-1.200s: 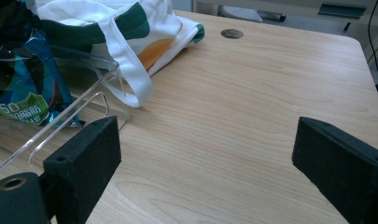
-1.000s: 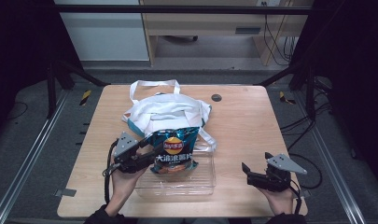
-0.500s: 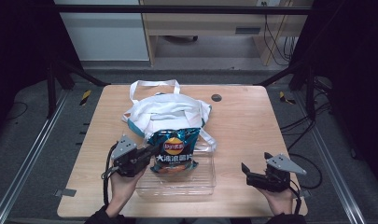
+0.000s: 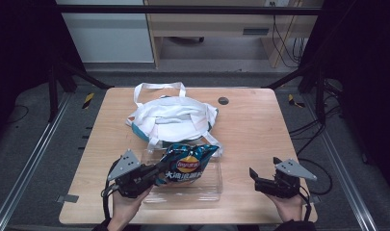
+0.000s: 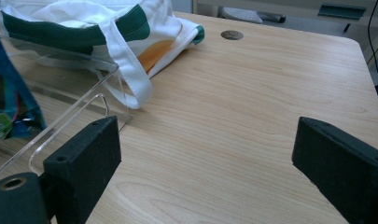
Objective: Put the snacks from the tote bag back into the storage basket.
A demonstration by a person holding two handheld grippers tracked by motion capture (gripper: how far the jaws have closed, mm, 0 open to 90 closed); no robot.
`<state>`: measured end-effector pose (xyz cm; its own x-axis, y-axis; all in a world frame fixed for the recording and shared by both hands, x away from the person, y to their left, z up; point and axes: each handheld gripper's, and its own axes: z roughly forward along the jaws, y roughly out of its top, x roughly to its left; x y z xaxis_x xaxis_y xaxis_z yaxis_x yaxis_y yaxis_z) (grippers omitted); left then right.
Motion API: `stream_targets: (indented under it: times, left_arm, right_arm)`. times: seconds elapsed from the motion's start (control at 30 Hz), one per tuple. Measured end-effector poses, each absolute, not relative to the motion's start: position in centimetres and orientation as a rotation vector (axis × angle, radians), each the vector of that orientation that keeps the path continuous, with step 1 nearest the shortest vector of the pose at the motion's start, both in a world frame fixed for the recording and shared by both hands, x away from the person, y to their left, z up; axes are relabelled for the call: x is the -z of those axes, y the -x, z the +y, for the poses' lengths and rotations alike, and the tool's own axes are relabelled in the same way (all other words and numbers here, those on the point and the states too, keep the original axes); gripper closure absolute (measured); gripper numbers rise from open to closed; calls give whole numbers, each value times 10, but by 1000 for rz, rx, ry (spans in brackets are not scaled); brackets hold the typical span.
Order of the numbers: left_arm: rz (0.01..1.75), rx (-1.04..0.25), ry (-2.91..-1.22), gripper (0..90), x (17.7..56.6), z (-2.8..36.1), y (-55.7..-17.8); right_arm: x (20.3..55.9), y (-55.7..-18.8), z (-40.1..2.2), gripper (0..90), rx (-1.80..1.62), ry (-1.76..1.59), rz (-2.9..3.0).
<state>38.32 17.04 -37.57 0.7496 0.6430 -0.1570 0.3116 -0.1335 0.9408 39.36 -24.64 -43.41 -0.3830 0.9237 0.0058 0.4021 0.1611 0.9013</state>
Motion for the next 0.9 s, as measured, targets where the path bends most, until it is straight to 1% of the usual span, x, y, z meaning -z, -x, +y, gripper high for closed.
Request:
stream_targets:
  times: [0.17,0.2,0.27,0.37,0.5,0.77,0.9]
  left_arm:
    - [702,-277,-1726,900,374,164,-374]
    - [715,-245,-1716,900,378,164,-377]
    - [726,-235,-1714,900,380,164,-378]
    - [791,-198,-1695,900,388,170,-387]
    - [866,-213,-1685,900,392,176,-394]
    - [959,-268,-1690,894,400,180,-406]
    - [962,-289,-1690,889,400,178,-408]
  right_arm:
    - [434,-394,-247,82,-1182,-1256,1867]
    - [434,-394,-247,82,-1182,-1256,1868]
    - [434,-393,-247,82,-1182,-1256,1867]
    - [434,-393,-247,82,-1183,-1254,1868]
    - [434,-394,-247,82,-1182,-1257,1870]
    - [435,-394,-246,82,-1179,-1257,1872]
    - [435,-395,-246,82,-1177,-1258,1875]
